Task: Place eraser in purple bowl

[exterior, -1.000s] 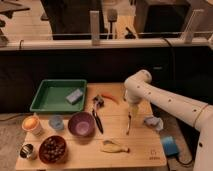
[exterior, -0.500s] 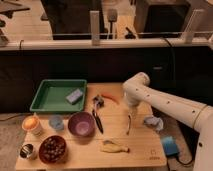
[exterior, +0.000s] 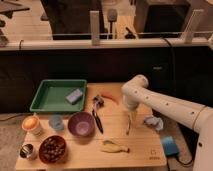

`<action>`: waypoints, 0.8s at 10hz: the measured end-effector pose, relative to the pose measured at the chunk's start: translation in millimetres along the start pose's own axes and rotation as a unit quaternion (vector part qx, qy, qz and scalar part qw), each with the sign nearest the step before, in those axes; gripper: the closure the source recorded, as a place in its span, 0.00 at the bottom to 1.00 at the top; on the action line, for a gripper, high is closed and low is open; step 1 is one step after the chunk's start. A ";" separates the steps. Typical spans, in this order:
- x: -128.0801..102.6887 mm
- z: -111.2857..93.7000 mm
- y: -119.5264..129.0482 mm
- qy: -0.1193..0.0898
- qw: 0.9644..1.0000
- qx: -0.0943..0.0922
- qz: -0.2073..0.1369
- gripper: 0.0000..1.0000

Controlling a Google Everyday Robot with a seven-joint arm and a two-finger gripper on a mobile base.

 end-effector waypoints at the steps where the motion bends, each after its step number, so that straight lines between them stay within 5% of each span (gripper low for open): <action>1: 6.9 -1.3 -7.8 0.000 1.000 0.003 0.023 0.20; 8: 60.1 6.5 -93.2 -0.034 0.988 0.023 0.152 0.20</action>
